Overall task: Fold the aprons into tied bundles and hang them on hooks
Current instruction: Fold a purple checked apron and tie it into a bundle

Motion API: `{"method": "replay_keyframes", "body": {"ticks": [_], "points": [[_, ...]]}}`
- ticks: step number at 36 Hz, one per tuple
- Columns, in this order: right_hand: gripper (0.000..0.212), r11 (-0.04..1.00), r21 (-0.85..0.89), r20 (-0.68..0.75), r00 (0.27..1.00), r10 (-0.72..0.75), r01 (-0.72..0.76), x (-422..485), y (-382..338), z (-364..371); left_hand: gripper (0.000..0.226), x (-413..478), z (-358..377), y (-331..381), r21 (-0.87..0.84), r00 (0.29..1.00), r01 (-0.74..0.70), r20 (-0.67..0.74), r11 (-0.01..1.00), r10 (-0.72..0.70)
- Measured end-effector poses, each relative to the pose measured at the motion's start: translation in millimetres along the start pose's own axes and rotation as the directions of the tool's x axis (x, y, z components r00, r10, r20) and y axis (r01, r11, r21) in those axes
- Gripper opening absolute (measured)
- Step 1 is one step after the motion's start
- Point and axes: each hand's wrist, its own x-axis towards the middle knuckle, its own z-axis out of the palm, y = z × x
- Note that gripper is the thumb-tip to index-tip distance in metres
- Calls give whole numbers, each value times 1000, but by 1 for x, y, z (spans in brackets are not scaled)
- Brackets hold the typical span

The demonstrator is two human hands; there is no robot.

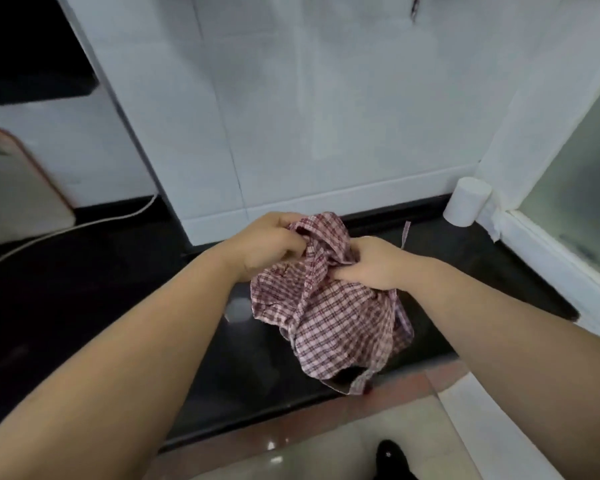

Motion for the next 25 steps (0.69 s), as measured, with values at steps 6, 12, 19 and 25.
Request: {"method": "replay_keyframes", "body": {"ticks": [6,12,19,25], "points": [[21,997,65,-266,963,46,-30,-42,-51,29,16,-58,-49,-27,-249,939,-69,-344,966,-22],[20,989,93,-471,870,142,-112,-76,-68,27,25,-106,-58,-37,-97,887,-69,-462,993,17],[17,582,808,-340,881,330,93,-111,-109,37,21,-160,-56,-16,-131,795,-196,-602,972,80],[34,924,352,-618,778,111,148,-172,-102,38,13,-211,-25,-14,-159,670,-300,-737,941,89]]}}
